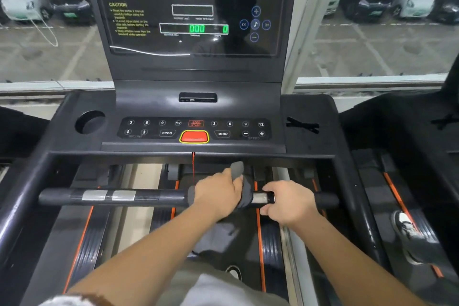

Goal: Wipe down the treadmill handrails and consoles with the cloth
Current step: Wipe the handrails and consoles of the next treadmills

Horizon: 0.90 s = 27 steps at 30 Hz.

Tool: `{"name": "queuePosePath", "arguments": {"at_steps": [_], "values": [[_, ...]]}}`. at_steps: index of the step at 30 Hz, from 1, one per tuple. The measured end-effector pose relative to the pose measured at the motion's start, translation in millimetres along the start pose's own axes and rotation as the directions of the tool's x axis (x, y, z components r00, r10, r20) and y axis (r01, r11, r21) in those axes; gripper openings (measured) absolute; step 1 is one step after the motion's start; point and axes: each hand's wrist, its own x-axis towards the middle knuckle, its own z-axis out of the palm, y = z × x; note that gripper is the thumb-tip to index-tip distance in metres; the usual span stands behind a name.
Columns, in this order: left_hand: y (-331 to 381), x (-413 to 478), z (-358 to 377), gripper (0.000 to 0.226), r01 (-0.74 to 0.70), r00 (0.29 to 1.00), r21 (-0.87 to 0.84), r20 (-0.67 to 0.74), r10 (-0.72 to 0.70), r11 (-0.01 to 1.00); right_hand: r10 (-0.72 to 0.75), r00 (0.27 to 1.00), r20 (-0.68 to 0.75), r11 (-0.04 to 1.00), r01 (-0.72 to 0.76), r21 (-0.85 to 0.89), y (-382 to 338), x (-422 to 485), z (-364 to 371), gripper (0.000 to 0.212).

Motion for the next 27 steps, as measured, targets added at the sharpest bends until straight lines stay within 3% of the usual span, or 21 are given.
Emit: {"name": "queuePosePath", "arguments": {"at_steps": [1, 3, 5, 8, 10, 12, 14, 15, 17, 19, 21, 24, 26, 27], "values": [[-6.7, -20.2, 8.1, 0.041, -0.084, 0.987, 0.023, -0.135, 0.087, 0.996, 0.001, 1.0, -0.009, 1.0, -0.001, 0.001, -0.1, -0.2, 0.3, 0.061], [-27.3, -52.0, 23.7, 0.036, -0.306, 0.911, 0.045, -0.277, 0.306, 0.951, 0.003, 1.0, -0.02, 1.0, -0.003, -0.001, -0.7, -0.8, 0.1, 0.06], [-44.6, -60.0, 37.1, 0.046, -0.407, 0.855, 0.104, -0.306, 0.418, 0.908, 0.002, 1.0, -0.013, 1.0, -0.002, -0.006, -1.5, -0.1, -0.7, 0.06], [-29.3, -42.1, 27.5, 0.041, -0.282, 0.934, 0.178, -0.173, 0.312, 0.943, -0.002, 1.0, -0.001, 1.0, 0.002, -0.019, -2.0, 3.0, -1.0, 0.058], [-8.1, -11.0, 2.5, 0.042, -0.151, 0.985, 0.09, -0.075, 0.158, 0.984, 0.011, 1.0, 0.013, 1.0, -0.011, -0.025, -2.2, 5.0, -3.1, 0.057], [1.3, 22.8, -14.6, 0.053, -0.046, 0.979, -0.084, 0.196, 0.062, 0.995, 0.017, 1.0, 0.026, 1.0, -0.016, -0.026, -3.5, 5.3, -4.9, 0.057], [6.1, 31.1, -17.8, 0.055, -0.006, 0.952, -0.114, 0.302, 0.041, 0.993, 0.02, 0.999, 0.029, 1.0, -0.019, -0.021, -4.7, 3.8, -4.5, 0.058], [3.1, 27.5, -12.7, 0.054, -0.023, 0.964, -0.092, 0.261, 0.046, 0.996, 0.02, 0.999, 0.027, 1.0, -0.02, -0.017, -4.5, 3.2, -3.4, 0.058], [-8.6, 3.8, 1.2, 0.047, -0.099, 0.995, -0.009, 0.02, 0.099, 0.995, 0.021, 0.999, 0.024, 1.0, -0.021, -0.011, -3.7, 3.0, -1.3, 0.058], [-23.6, -29.8, 15.5, 0.036, -0.296, 0.932, -0.017, -0.227, 0.284, 0.955, 0.029, 0.999, 0.018, 1.0, -0.029, -0.009, -3.5, 3.5, -1.1, 0.058], [-35.1, -59.8, 28.1, 0.03, -0.441, 0.849, -0.097, -0.369, 0.379, 0.892, 0.035, 0.999, 0.017, 0.999, -0.035, -0.023, -4.1, 2.8, -2.6, 0.059], [-41.7, -93.5, 38.4, 0.032, -0.454, 0.854, -0.158, -0.358, 0.378, 0.877, 0.035, 0.999, 0.003, 0.999, -0.035, 0.008, -4.4, -1.3, -1.1, 0.052], [-40.5, -107.6, 35.2, 0.027, -0.387, 0.922, -0.423, -0.191, 0.337, 0.819, 0.009, 1.0, -0.017, 1.0, -0.008, 0.016, -3.4, -4.3, 3.4, 0.042], [-39.1, -112.1, 32.1, 0.03, -0.302, 0.945, -0.606, -0.087, 0.316, 0.736, 0.003, 1.0, -0.026, 1.0, -0.002, 0.021, -2.3, -4.7, 6.8, 0.044]]}}
